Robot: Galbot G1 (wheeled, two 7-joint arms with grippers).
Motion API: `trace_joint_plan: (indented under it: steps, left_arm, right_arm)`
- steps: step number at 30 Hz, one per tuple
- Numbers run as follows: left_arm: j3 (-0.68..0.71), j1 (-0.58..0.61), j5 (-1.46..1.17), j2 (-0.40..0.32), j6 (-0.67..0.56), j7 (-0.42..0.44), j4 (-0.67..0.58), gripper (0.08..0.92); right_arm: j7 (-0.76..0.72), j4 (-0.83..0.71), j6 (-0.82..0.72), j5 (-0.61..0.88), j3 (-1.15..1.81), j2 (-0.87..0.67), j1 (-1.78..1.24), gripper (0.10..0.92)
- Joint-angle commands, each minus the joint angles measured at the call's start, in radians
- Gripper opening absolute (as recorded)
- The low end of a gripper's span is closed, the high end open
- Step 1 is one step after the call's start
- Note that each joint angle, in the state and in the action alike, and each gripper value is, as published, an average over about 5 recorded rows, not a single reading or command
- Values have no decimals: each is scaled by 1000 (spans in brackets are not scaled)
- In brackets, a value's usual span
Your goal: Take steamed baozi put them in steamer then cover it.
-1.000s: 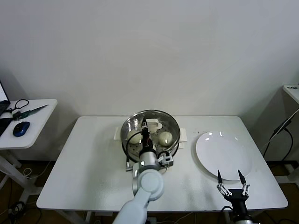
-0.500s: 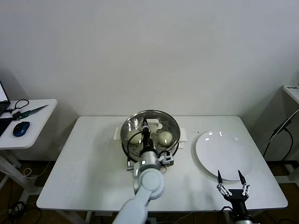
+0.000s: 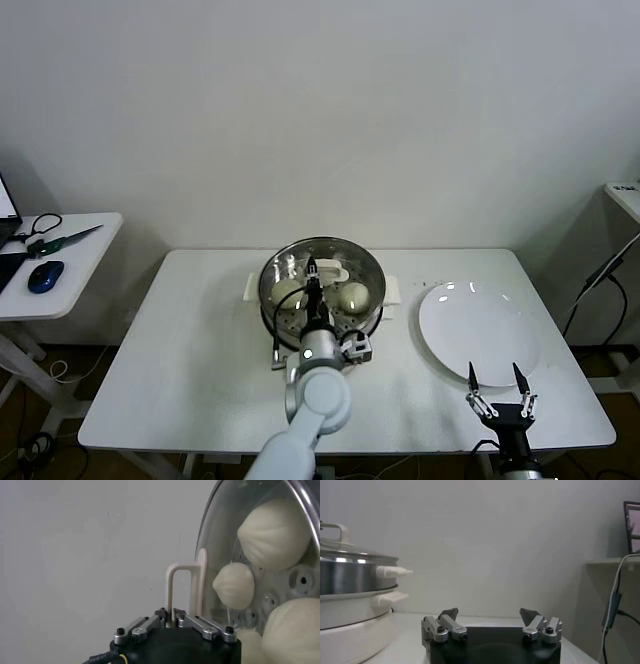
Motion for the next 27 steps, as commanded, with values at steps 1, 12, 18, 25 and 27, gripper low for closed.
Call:
trace_joint_plan:
  steps: [1, 12, 18, 25, 27]
  left_arm:
    - [11, 22, -16, -49, -17, 30, -31, 257]
    - [74, 28, -198, 29, 3, 124, -295, 568]
    - [39, 78, -314, 135, -20, 82, -416, 741]
    - [-157, 201, -831, 267, -258, -170, -478, 821]
    - [-260, 237, -1023, 298, -329, -241, -480, 822]
  right_arm:
    - [13, 6, -13, -6, -1, 2, 2, 823]
    - [15, 19, -45, 4, -15, -6, 8, 823]
    - [58, 52, -93, 73, -49, -33, 10, 823]
    - [72, 87, -93, 80, -77, -78, 9, 823]
    - [70, 86, -90, 89, -78, -85, 13, 823]
